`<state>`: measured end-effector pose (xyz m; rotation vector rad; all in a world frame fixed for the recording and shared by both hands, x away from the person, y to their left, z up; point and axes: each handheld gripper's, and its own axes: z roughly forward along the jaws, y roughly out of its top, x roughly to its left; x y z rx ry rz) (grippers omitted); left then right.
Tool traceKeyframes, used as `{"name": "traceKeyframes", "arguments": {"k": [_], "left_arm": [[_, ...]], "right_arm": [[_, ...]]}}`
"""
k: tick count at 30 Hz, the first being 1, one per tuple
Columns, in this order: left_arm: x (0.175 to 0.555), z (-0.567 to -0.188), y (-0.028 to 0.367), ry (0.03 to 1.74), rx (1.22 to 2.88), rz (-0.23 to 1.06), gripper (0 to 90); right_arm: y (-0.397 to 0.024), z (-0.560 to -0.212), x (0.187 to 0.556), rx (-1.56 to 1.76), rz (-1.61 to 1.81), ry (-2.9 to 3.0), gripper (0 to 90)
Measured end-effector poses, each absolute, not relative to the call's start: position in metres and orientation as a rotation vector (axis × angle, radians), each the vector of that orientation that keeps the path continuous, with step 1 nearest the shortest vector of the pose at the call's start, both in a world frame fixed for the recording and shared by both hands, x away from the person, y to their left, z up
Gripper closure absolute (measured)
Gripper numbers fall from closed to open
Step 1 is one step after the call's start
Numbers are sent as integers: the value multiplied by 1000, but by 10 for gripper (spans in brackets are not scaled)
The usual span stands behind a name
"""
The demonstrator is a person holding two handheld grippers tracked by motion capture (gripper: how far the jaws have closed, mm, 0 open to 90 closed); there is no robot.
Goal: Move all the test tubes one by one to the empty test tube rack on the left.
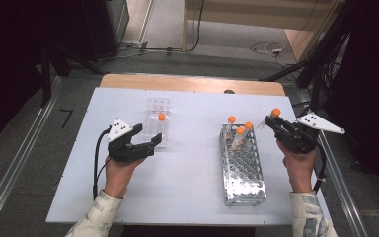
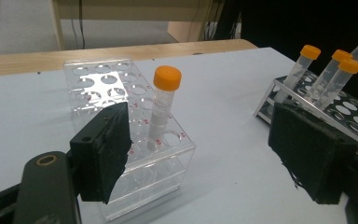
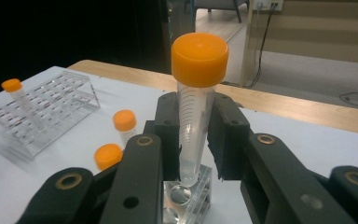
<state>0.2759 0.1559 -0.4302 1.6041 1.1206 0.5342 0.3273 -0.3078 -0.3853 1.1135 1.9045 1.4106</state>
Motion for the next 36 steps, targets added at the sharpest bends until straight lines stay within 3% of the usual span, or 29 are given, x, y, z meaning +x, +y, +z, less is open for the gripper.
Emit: {"name": "traceKeyframes", "arguments": {"k": [15,36], "left_arm": [[273,-429,153,1096,1631,537,207],[266,-426,149,1066,1647,539,208]], "right_arm": [[-294,-369,278,1062,1472,1951,723],[-216,-378,248,859,1497,2158,723]]}}
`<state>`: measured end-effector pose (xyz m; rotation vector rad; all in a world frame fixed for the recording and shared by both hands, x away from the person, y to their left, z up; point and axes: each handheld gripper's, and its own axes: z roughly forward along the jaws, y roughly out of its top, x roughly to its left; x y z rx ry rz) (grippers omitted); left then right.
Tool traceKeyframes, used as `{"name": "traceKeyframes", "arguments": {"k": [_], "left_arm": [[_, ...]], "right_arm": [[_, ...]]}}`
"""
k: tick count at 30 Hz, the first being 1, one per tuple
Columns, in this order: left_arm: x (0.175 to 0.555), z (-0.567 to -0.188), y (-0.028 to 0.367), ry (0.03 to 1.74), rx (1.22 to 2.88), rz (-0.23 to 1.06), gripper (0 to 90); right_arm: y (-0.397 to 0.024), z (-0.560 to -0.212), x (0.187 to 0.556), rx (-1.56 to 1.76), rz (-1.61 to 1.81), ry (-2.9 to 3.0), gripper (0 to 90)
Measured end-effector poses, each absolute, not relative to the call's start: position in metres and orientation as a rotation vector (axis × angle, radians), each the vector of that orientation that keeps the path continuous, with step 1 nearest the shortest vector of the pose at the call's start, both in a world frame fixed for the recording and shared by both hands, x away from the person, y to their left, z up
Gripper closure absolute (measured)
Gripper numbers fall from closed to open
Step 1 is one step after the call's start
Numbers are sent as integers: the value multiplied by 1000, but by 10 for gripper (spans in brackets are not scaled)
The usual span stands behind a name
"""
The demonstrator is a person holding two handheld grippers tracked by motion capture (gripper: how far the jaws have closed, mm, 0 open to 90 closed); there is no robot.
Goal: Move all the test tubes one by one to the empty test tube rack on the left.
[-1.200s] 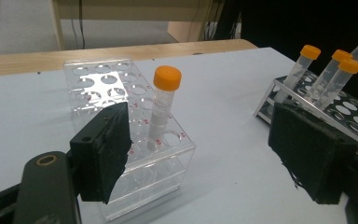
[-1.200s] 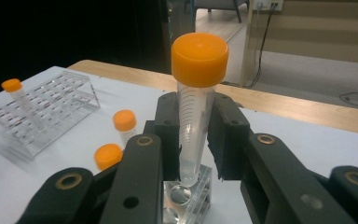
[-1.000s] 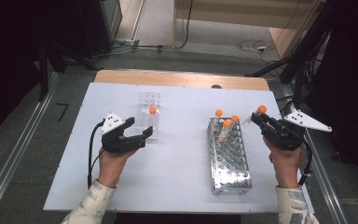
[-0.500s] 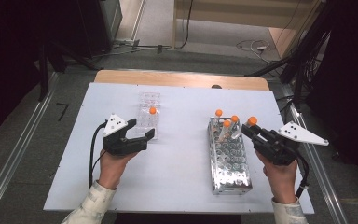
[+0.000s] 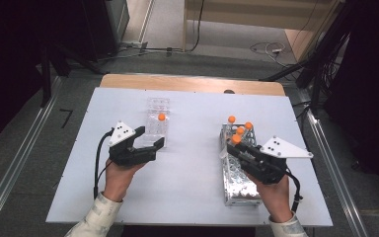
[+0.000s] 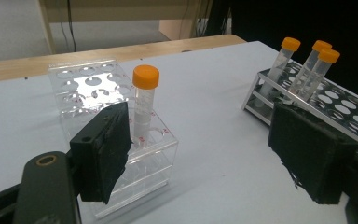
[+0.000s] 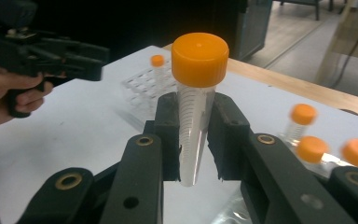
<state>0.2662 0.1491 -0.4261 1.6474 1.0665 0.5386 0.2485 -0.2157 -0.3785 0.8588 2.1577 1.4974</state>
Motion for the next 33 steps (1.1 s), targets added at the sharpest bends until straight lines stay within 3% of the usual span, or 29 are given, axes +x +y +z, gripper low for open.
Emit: {"name": "traceKeyframes", "arguments": {"k": [26,33], "left_arm": [[252,-419,126,961,1680,459,209],[236,-407,111,855,1695,398,268]], "right_arm": [[-139,-419,243,749,1401,2397,722],[-134,-422,243,744,1382,2419,722]]}}
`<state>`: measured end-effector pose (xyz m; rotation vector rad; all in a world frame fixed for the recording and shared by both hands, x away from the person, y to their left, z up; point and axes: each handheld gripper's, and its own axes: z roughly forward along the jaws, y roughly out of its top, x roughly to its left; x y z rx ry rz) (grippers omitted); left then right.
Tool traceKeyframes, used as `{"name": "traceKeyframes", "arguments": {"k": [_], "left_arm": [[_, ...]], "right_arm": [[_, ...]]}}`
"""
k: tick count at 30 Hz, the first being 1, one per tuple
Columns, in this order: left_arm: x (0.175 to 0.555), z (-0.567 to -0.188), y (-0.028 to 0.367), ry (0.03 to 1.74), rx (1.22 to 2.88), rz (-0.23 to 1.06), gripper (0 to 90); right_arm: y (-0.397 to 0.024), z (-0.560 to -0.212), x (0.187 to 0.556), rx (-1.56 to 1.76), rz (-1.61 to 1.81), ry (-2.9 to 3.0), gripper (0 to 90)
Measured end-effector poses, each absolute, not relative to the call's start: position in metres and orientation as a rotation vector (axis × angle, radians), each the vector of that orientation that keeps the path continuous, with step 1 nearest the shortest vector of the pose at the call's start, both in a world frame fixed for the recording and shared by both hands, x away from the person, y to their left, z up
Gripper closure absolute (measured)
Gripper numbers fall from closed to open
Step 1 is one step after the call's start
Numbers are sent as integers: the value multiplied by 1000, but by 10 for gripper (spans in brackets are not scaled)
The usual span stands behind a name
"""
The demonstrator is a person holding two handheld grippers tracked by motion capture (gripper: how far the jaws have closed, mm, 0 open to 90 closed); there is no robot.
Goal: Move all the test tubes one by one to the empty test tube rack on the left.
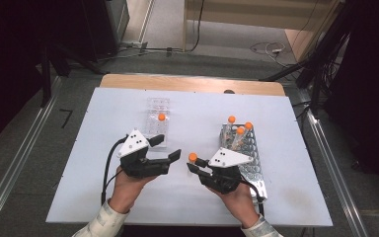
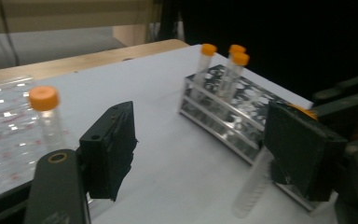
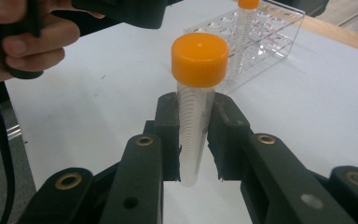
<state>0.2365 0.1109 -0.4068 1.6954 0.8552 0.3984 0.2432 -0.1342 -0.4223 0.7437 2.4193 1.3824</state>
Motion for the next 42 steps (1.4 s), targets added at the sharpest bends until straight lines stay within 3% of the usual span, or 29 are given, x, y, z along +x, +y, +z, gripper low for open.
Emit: {"name": "traceKeyframes", "arguments": {"k": [7,28,42], "left_arm": [[224,-402,94,757,1720,375,332],[223,-416,81,698,1763,349,681],[224,-416,81,685,1759,346,701]], "right_arm": [[-130,-424,241,735,1379,2430,722],[-124,-424,236,710,1411,2462,722],[-124,-424,237,719,1420,2465,712]]}}
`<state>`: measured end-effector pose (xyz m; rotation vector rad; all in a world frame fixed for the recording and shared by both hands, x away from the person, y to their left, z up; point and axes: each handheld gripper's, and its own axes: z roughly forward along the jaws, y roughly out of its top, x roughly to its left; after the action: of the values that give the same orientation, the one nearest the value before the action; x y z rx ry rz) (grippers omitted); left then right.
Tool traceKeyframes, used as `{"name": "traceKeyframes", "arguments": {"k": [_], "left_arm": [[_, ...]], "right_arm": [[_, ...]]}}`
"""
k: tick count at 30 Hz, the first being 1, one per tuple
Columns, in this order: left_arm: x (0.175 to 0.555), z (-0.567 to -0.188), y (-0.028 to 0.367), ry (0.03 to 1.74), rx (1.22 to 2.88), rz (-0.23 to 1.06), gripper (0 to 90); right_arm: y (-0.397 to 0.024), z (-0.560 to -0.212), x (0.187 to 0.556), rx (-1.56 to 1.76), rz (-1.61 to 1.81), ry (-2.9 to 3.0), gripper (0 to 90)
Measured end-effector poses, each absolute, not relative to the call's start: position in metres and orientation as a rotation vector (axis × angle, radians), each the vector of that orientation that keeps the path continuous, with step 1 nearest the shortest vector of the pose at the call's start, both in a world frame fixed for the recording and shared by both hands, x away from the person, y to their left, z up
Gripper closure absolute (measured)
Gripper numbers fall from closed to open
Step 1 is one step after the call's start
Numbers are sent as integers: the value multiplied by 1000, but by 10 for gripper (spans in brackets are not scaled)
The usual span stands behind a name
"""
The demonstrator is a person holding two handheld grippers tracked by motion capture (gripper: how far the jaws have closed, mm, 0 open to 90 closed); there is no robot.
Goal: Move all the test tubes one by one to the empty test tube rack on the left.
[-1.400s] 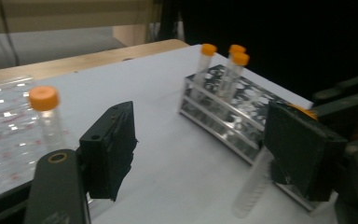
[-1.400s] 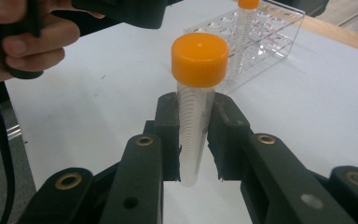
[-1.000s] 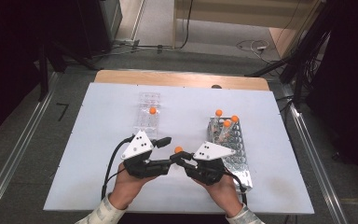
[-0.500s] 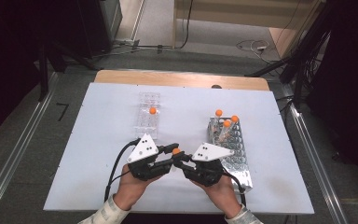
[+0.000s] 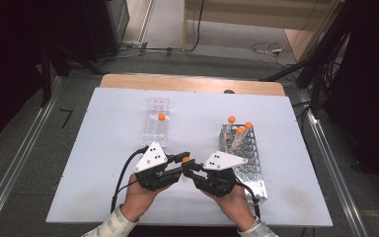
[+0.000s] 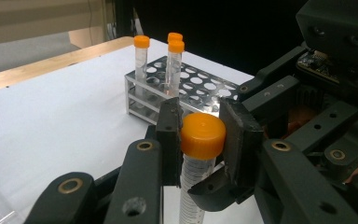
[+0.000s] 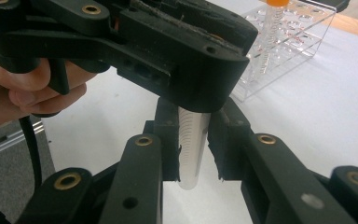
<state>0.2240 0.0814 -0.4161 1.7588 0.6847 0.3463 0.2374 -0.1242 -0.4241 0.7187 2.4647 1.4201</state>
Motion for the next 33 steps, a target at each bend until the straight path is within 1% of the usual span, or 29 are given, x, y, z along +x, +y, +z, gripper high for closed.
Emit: {"name": "traceKeyframes", "arguments": {"k": [1,3,4,8,11,13,18,27,33], "left_arm": [[224,-416,82,682,1758,346,701],[224,-415,82,683,1747,346,701],[224,-414,83,683,1748,348,701],[228,-412,89,705,1733,353,701],[231,-411,93,724,1717,357,701],[233,-411,96,735,1715,366,701],[240,-409,104,774,1695,384,701],[252,-401,126,848,1648,446,701],[263,-396,136,897,1636,489,700]], "right_arm": [[-124,-424,237,721,1427,2466,694],[-125,-424,239,724,1441,2493,526],[-124,-424,240,730,1437,2507,480],[-124,-424,240,731,1399,2509,326],[-127,-421,239,734,1381,2495,264],[-131,-417,238,733,1367,2486,246],[-151,-412,238,752,1368,2450,235],[-197,-414,244,882,1332,2369,224],[-219,-412,245,942,1343,2288,214]]}}
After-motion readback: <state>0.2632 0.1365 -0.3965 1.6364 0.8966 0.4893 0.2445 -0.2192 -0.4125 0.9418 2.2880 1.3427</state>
